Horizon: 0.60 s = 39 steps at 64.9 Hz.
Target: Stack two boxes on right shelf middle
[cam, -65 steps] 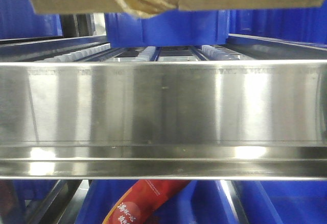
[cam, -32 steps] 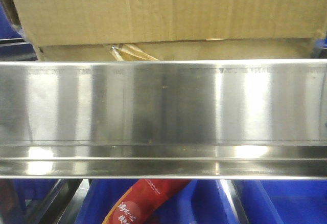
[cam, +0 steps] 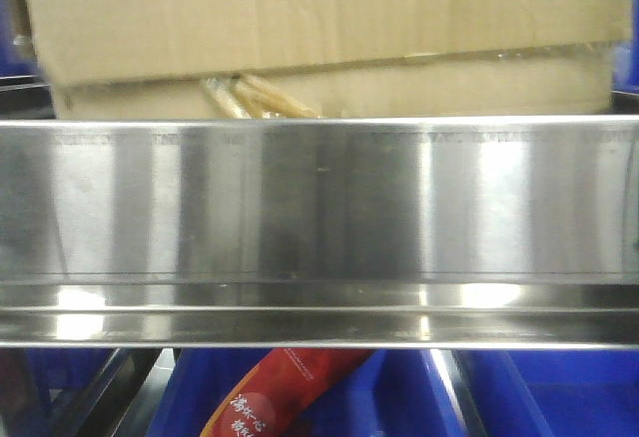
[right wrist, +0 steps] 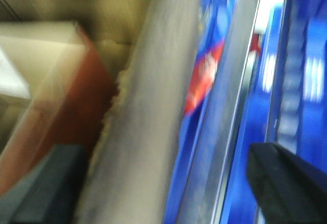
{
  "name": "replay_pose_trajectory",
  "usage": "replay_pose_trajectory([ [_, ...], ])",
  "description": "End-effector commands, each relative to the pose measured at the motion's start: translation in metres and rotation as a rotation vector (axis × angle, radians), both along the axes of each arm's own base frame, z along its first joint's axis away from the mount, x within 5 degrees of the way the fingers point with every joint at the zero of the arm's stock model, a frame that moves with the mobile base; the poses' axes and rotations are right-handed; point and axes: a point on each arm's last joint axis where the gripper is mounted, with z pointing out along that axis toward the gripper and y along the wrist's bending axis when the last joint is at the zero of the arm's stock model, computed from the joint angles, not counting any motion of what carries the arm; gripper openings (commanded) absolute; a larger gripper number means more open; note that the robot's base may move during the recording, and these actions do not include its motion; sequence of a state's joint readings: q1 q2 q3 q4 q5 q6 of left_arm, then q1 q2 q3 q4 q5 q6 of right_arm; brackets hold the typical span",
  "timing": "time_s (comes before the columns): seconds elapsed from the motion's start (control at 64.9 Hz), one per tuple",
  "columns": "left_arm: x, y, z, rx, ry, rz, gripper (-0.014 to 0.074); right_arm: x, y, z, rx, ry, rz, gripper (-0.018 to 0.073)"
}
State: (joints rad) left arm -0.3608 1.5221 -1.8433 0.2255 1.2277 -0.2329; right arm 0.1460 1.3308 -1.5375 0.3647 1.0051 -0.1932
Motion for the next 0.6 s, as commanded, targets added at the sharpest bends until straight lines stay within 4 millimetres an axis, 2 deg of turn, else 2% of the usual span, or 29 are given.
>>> replay_pose_trajectory([
  [0.0,-0.018,0.007,0.018,-0.039,-0.057,-0.009,0.0584,-0.017,-0.004,0.020,0.006,-0.097,-0.011,0.0515],
  [0.092,-0.035,0.010,0.031,-0.075,-0.093,-0.020,0.0542,-0.037,-0.007,0.033,0.014,-0.150,-0.011,0.0440],
  [0.185,-0.052,0.014,0.043,-0.115,-0.129,-0.034,0.0410,-0.059,-0.010,0.045,0.021,-0.201,-0.009,0.0279],
  [0.262,-0.067,0.019,0.049,-0.130,-0.150,-0.039,0.0239,-0.080,-0.013,0.051,0.023,-0.249,-0.008,0.0055],
  [0.37,-0.087,0.027,0.048,-0.133,-0.165,-0.040,0.0004,-0.102,-0.017,0.046,0.000,-0.292,-0.004,-0.0167],
  [0.431,-0.098,0.031,0.041,-0.136,-0.184,-0.046,-0.0111,-0.114,-0.021,0.037,-0.014,-0.310,-0.022,-0.0153],
  [0.586,-0.126,0.040,0.021,-0.154,-0.260,-0.067,-0.0111,-0.133,-0.028,0.003,-0.015,-0.347,-0.065,-0.0154],
])
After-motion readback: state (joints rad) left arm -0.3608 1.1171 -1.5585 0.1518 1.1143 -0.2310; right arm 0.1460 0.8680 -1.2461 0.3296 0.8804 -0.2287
